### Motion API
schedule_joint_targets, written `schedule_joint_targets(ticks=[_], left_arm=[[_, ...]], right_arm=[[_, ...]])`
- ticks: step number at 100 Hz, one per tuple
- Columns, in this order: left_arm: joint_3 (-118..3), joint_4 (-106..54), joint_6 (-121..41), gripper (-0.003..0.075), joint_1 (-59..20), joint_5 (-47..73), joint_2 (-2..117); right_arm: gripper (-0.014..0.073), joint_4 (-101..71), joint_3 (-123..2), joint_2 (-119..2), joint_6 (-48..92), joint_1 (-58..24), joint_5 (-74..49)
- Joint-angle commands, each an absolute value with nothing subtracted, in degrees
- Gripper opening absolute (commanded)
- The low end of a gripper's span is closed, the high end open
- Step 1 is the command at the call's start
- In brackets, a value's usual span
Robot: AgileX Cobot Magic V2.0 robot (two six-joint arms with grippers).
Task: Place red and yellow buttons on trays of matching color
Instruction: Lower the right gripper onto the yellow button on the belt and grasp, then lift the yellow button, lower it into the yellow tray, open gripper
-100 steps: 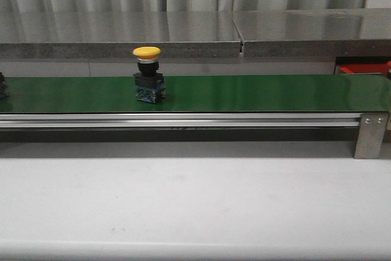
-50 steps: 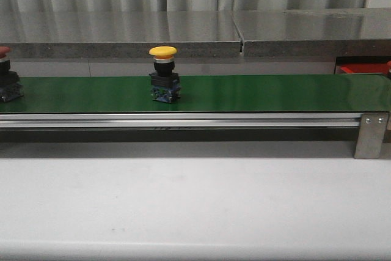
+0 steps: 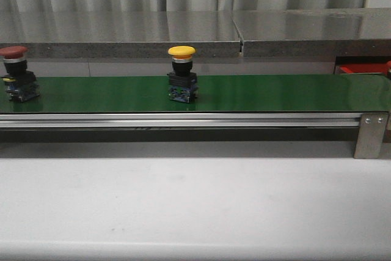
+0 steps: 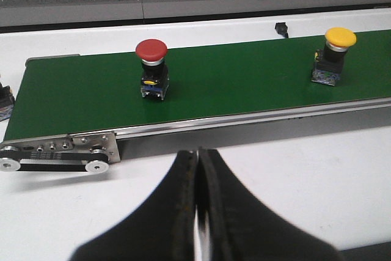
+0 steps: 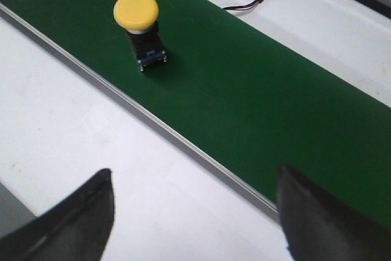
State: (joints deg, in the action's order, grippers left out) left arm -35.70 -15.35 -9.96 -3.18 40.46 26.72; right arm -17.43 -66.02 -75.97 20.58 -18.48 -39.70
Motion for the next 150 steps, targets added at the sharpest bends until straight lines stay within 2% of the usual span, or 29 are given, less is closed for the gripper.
schedule_joint_targets(ticks=[1,48,67,90,99,109,115,124,130,150], left_arm=[[-37.08,-16.26,-9.69,-0.002,-3.62,36.45,26.95],[-37.08,-16.26,-9.69,-0.002,-3.62,36.45,26.95],[-37.08,-16.26,-9.69,-0.002,-3.62,36.45,26.95],[-37.08,-16.26,-9.69,-0.002,-3.62,36.45,26.95],[-37.08,-16.26,-9.69,-0.002,-3.62,36.45,26.95],[-37.08,-16.26,-9.69,-0.002,-3.62,36.45,26.95],[-37.08,-16.26,-9.69,-0.002,-3.62,36.45,26.95],[-37.08,-16.26,-9.69,-0.002,-3.62,36.45,26.95],[-37.08,-16.26,-9.69,-0.002,-3.62,36.45,26.95],[-37.08,-16.26,-9.69,-0.002,-3.62,36.45,26.95]], right_arm=[[0.0629,-18.11,-70.41,-77.65,21.01,-18.94,-38.23],[0.0622,-18.84,-82.66,-93.76,22.44,-19.47,-42.58],[0.062,-19.22,-86.22,-98.5,25.24,-21.25,-41.45],[0.0573,-20.18,-87.7,-102.76,25.87,-21.81,-36.5],[0.0501,-20.29,-87.7,-103.67,25.95,-21.81,-35.54],[0.0339,-20.29,-87.7,-103.88,26.03,-21.81,-34.87],[0.0193,-20.29,-87.7,-103.88,26.03,-21.81,-34.22],[0.0076,-20.29,-87.7,-103.88,26.03,-21.81,-33.24],[0.0047,-20.29,-87.7,-103.65,26.03,-21.69,-32.49],[0.0051,-22.92,-84.67,-98.96,25.14,-19.95,-30.1]])
